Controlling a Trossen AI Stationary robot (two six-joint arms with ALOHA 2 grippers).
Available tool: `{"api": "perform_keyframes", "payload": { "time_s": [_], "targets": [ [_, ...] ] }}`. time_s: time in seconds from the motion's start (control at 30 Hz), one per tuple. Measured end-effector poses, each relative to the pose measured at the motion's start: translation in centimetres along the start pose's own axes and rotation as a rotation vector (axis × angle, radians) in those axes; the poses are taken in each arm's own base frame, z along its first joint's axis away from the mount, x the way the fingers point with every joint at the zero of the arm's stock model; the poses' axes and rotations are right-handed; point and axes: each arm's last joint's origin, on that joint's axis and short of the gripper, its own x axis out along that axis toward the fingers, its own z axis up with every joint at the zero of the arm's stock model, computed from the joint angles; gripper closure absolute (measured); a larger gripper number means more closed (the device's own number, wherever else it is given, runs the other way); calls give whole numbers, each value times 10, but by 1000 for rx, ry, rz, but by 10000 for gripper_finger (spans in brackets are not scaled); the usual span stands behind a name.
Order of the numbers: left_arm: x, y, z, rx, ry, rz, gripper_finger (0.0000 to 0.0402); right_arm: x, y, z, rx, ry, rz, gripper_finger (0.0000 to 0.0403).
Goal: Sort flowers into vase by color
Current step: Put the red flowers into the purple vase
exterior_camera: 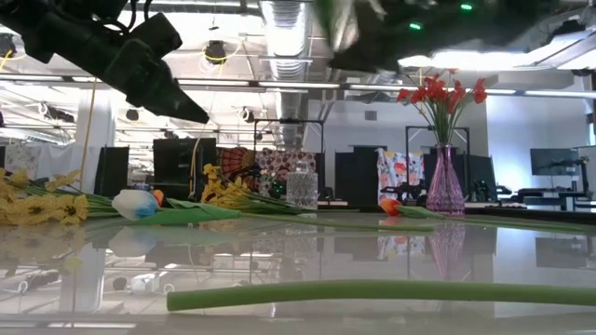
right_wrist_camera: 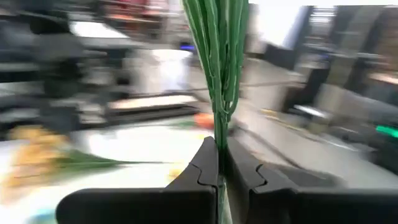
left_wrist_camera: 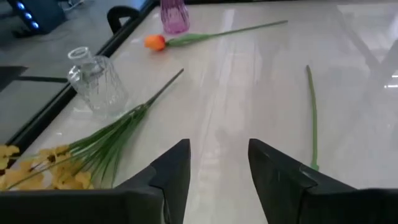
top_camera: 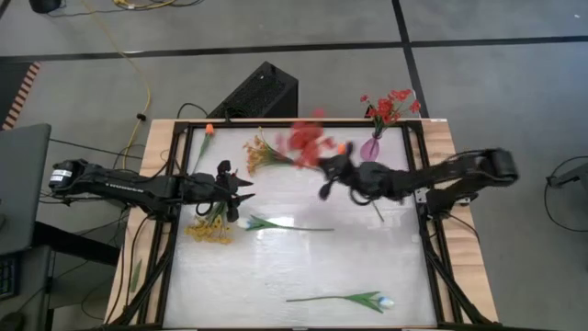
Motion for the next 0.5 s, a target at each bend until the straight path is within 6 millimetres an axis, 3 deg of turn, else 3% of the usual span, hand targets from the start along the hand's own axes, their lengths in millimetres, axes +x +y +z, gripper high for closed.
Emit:
{"api": "perform_keyframes", "payload": {
  "time_s": [0.23, 0.5],
  "targets": [
    [0, 0, 3, 28, -26, 9, 248, -51, -46, -11, -61, -9, -303, 372],
    [0, 0, 2, 28, -22, 15, 248, -68, -85, -26, -99, 7, -493, 372]
  ]
}}
